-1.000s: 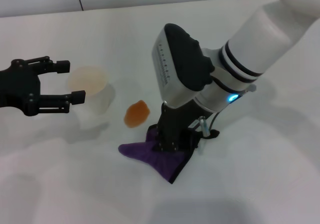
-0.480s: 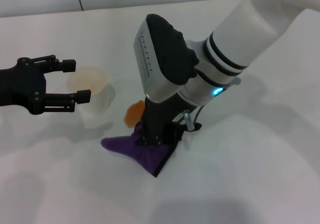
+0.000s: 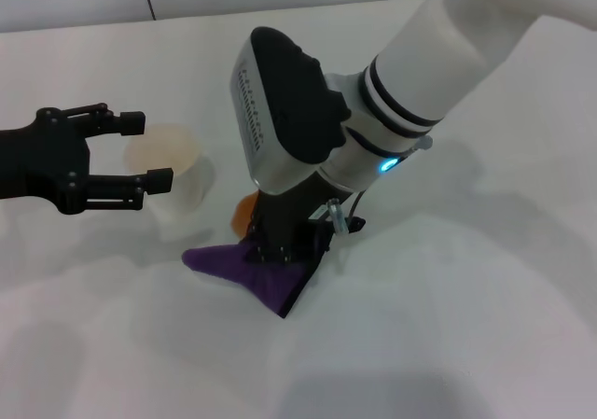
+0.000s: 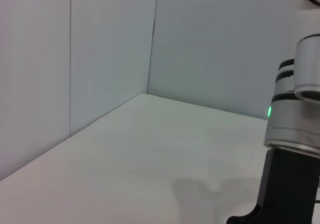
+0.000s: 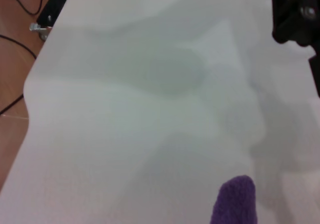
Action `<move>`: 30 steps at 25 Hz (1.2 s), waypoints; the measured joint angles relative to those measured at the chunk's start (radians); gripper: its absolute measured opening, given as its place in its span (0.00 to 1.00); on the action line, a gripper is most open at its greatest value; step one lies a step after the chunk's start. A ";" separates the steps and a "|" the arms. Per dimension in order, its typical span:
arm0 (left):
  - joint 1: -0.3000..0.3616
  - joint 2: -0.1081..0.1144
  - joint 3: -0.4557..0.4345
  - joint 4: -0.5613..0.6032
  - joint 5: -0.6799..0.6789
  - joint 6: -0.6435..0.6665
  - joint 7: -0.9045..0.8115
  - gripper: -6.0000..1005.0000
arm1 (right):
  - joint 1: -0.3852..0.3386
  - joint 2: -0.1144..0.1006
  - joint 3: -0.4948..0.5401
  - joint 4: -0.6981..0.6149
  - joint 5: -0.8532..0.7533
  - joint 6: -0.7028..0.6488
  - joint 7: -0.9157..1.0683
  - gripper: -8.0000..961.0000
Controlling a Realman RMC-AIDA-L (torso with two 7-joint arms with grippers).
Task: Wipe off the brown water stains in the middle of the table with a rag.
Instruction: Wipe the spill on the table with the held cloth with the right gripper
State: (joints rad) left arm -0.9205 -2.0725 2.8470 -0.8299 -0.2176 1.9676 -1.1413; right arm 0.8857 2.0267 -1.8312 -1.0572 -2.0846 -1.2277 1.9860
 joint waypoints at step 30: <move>0.015 -0.003 0.000 0.000 0.000 -0.003 -0.009 0.87 | 0.004 -0.003 -0.039 0.083 -0.047 0.223 0.082 0.08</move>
State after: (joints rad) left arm -0.9058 -2.0752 2.8470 -0.8299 -0.2179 1.9649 -1.1505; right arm 0.8898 2.0242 -1.8705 -0.9740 -2.1320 -1.0049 2.0679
